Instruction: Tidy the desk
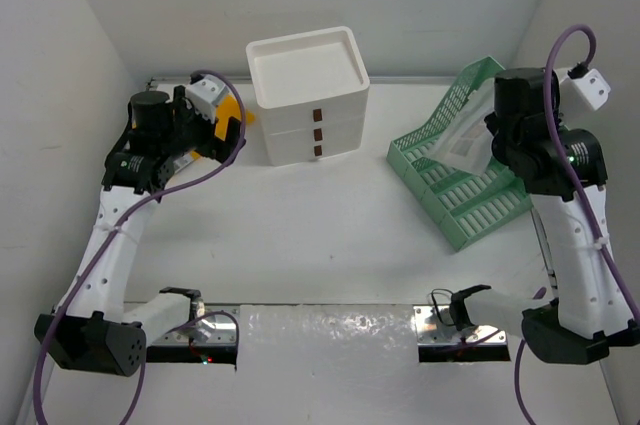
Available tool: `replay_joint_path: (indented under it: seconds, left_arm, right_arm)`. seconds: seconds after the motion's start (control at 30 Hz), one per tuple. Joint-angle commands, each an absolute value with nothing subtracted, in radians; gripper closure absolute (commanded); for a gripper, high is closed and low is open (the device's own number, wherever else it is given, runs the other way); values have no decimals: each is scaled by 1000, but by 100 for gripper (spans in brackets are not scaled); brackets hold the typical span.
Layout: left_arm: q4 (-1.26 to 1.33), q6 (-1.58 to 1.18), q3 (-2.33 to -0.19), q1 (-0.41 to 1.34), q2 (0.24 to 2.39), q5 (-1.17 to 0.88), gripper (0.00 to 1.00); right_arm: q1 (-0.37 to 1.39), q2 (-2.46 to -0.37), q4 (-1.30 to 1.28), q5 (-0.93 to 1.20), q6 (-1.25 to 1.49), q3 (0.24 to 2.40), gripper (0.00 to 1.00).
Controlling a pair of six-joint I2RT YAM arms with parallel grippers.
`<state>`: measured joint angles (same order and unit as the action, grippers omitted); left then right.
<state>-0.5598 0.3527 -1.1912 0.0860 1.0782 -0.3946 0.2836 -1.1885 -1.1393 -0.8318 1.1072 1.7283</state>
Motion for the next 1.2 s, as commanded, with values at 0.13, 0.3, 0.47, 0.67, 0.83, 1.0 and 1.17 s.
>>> replay_joint_path:
  seconds: [0.13,0.3,0.47,0.67,0.83,1.0,1.17]
  left_arm:
    - [-551,341,-1236,89,1091,-407,0]
    - [-551,337,-1242,89,1094,-408,0]
    - [-551,336,-1253,89,1103,-405,0]
    - [-555,328,-1256,89,1109,-411,0]
    - [-568,337,-1256,89,1104,-403,0]
    - [-571,347,-1252,89,1101,-399,0]
    - [-563,350,-1249,89,1104,-396,0]
  right_arm:
    - [284,-1244,-1020,-871,930,1989,100]
    - [284,-1211,-993,-986,878,2024,100]
    - [284,-1140,-966,-999,880,1935,100]
    - [282,-1130,-969,-919,960,1836,100]
    - [282,-1181,-983,-761,1017,1841,100]
    - [284,-1196,-951,-724,1011,1815,100]
    - [284,-1198,-925,-713,993,1805,100]
